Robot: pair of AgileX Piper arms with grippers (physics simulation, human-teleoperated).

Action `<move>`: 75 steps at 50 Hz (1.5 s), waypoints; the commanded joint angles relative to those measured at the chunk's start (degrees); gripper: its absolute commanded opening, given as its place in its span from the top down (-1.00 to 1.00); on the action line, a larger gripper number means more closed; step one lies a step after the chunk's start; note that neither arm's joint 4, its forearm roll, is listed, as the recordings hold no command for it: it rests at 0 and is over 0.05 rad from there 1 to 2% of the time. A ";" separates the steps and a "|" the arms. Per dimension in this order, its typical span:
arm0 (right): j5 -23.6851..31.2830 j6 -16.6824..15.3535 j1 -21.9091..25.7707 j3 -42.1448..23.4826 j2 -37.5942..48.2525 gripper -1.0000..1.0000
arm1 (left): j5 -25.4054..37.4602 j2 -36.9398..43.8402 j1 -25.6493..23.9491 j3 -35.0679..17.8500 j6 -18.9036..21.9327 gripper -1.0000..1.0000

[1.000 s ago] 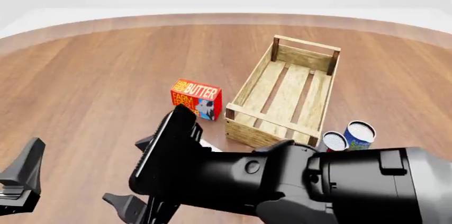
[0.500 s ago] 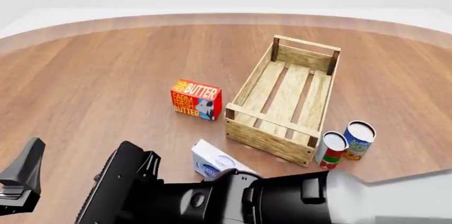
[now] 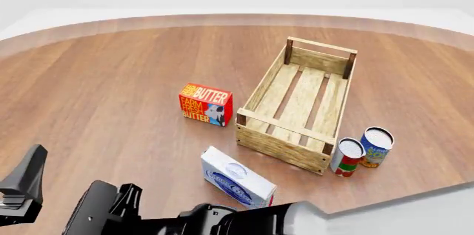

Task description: Pick up the ketchup, and put it in the wooden tray.

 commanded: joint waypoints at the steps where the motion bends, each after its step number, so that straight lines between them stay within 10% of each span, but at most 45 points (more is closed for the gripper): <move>1: -0.29 0.38 1.39 -1.86 2.93 -1.00 | 0.00 0.00 0.00 0.00 0.00 -1.00; 70: -1.80 -1.15 1.96 -11.04 17.49 -1.00 | 0.00 0.00 0.00 0.00 0.00 -1.00; 71: -1.96 -1.16 1.93 -10.80 17.25 1.00 | 0.00 0.00 0.00 0.00 0.00 -1.00; 75: -2.23 -1.39 1.90 -10.07 16.65 1.00 | 0.00 0.00 0.00 0.00 0.00 -1.00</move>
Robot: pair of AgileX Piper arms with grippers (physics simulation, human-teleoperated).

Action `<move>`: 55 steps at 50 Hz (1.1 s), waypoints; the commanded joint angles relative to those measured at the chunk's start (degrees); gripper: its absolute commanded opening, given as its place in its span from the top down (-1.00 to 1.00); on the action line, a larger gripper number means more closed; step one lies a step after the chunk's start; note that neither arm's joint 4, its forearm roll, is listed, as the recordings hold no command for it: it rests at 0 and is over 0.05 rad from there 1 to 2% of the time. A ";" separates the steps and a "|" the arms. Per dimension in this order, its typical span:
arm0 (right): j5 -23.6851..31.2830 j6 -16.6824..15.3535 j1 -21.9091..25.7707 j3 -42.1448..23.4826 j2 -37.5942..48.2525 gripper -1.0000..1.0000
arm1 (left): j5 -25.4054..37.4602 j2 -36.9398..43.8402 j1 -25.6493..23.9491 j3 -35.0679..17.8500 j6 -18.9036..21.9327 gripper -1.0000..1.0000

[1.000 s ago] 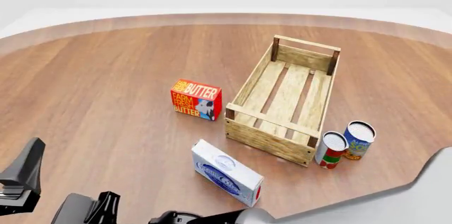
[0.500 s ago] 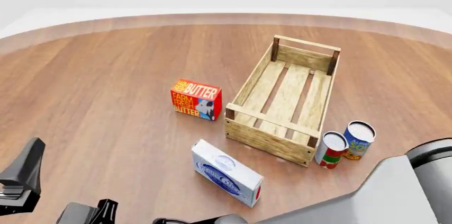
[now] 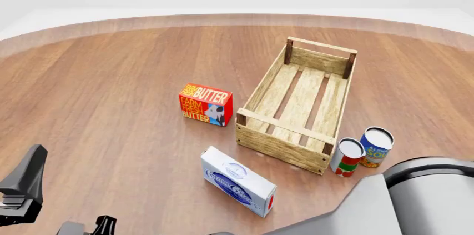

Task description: Pick up the ketchup, and put it in the wooden tray.

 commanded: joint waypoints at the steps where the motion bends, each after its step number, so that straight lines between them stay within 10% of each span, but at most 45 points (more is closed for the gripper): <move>1: -0.61 -0.22 -0.17 0.77 -0.44 1.00 | 0.00 0.00 0.00 0.00 0.00 -1.00; 55: 1.82 3.69 -12.89 16.54 -17.72 1.00 | 0.00 0.00 0.00 0.00 0.00 -1.00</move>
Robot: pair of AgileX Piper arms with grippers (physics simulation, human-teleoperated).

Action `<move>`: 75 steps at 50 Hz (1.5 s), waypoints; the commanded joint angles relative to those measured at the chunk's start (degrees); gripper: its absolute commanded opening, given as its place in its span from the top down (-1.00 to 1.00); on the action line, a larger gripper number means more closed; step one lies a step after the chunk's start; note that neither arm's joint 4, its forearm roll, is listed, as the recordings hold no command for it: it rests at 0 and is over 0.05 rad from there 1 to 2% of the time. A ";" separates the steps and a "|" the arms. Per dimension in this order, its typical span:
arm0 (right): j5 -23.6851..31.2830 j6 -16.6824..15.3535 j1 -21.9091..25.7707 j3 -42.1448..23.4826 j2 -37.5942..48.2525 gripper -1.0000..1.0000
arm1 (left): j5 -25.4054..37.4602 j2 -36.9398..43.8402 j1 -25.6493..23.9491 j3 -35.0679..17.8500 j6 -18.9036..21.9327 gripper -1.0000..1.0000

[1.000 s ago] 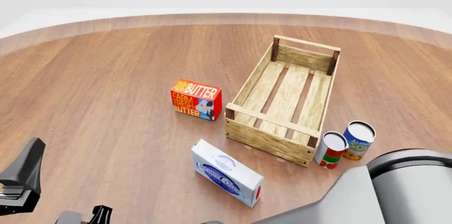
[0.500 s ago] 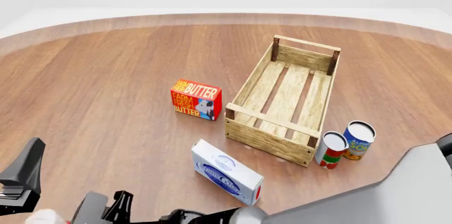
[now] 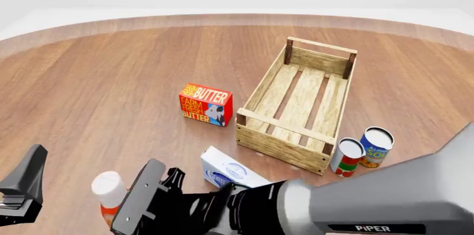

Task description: Pick up the ketchup, and put it in the wooden tray.

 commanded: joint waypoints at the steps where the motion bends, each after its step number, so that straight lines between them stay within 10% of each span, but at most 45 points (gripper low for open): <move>1: 3.05 1.69 -2.56 1.08 -4.78 1.00 | 0.00 0.00 0.00 0.00 0.00 -1.00; 17: 12.44 4.44 -4.46 -2.56 -12.02 1.00 | 0.00 0.00 0.00 0.00 0.00 -1.00; 39: 25.30 -0.26 -14.18 -9.44 -20.36 1.00 | 0.00 0.00 0.00 0.00 0.00 -1.00; 75: 27.77 -5.00 -38.49 -12.77 -19.59 1.00 | 0.00 0.00 0.00 0.00 0.00 -1.00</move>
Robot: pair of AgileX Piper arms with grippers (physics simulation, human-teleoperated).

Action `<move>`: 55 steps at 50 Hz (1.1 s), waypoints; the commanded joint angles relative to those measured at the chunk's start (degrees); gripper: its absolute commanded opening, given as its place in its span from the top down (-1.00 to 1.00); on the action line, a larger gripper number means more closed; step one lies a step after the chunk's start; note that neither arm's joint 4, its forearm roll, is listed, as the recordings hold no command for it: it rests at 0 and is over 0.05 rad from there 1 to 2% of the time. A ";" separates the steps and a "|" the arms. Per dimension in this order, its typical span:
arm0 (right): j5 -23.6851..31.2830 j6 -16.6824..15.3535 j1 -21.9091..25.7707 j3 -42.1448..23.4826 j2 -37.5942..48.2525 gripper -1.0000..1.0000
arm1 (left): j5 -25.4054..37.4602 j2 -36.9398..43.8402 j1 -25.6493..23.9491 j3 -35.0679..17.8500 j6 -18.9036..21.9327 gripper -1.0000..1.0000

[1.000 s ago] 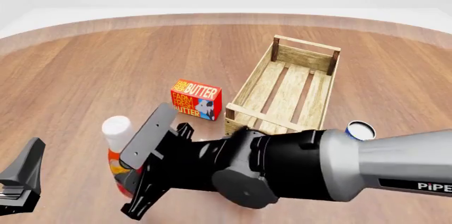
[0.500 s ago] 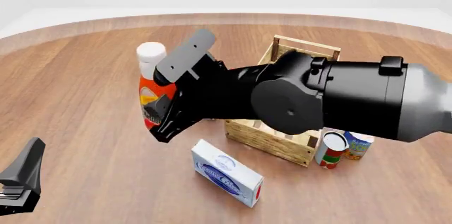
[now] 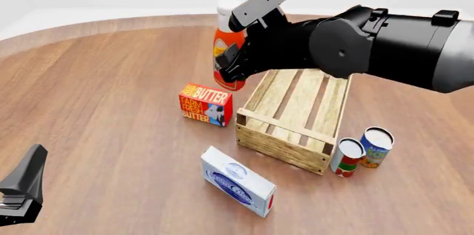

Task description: Pick up the ketchup, and put it in the wooden tray.

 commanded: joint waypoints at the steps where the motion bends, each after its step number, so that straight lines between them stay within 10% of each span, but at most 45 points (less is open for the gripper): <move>1: -1.17 -0.70 -7.84 1.20 -0.20 1.00 | 0.00 0.00 0.00 0.00 0.00 -1.00; 55: -20.32 -2.30 -26.75 8.73 13.36 1.00 | 0.00 0.00 0.00 0.00 0.00 -1.00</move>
